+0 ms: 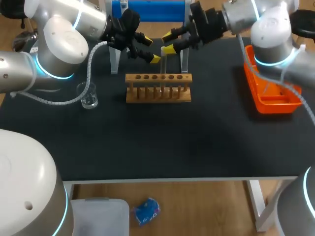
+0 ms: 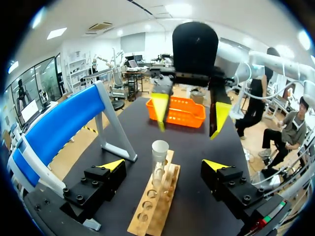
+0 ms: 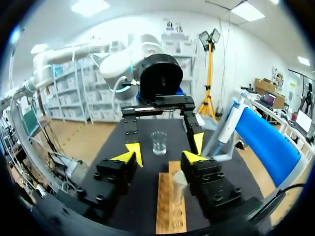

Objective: Invert the test tube, pick up the pipette, mount the tip to pipette, aspirate from beaker and dispense into the tube, eject the tip, return the pipette, and cap with the stopper.

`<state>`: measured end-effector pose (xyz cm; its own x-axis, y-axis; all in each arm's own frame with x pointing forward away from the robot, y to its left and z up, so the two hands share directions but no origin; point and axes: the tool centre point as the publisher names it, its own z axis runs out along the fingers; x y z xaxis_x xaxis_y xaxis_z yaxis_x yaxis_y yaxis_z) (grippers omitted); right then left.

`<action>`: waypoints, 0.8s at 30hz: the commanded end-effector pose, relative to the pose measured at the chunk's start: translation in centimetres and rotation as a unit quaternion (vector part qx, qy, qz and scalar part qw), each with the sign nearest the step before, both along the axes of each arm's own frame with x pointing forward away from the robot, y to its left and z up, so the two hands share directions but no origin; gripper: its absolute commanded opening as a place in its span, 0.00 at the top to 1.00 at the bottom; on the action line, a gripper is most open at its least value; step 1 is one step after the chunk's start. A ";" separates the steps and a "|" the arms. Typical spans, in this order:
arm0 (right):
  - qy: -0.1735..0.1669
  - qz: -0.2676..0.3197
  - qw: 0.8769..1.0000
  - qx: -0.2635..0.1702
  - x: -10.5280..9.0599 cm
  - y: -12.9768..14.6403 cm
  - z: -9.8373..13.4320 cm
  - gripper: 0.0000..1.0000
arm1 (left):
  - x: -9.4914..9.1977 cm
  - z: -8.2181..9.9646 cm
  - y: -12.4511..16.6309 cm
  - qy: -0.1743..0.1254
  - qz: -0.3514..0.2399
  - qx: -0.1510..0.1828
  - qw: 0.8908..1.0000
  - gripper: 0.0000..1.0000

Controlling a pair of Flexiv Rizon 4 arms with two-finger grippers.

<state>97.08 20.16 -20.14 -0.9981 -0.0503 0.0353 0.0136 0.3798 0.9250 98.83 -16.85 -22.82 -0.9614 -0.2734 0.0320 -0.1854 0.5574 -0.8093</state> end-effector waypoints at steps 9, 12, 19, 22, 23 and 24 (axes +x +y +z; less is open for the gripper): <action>0.020 0.027 0.993 0.115 1.5 0.6 -1.6 1.00 | 0.1 0.1 0.0 0.002 -0.001 0.002 1.000 0.00; 0.022 0.032 0.991 0.127 1.6 0.7 -1.7 1.00 | 0.1 0.1 0.0 0.002 -0.001 0.002 1.000 0.00; 0.030 0.038 0.989 0.141 2.2 1.1 -2.0 1.00 | 0.1 0.1 0.0 0.002 -0.001 0.002 1.000 0.00; 0.031 0.040 0.989 0.142 2.4 1.3 -2.1 1.00 | 0.1 0.1 0.0 0.002 -0.001 0.002 1.000 0.00; 0.032 0.041 0.988 0.143 2.5 1.4 -2.1 1.00 | 0.1 0.1 0.0 0.002 -0.001 0.002 1.000 0.00; 0.032 0.041 0.988 0.144 2.6 1.4 -2.1 1.00 | 0.1 0.1 0.0 0.002 -0.001 0.002 1.000 0.00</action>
<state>98.97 21.39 -22.02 -0.9892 -0.1297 0.0686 0.0553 0.1038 0.9931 98.83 -16.85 -22.82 -0.9614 -0.2734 0.0320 -0.1854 0.5574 -0.8093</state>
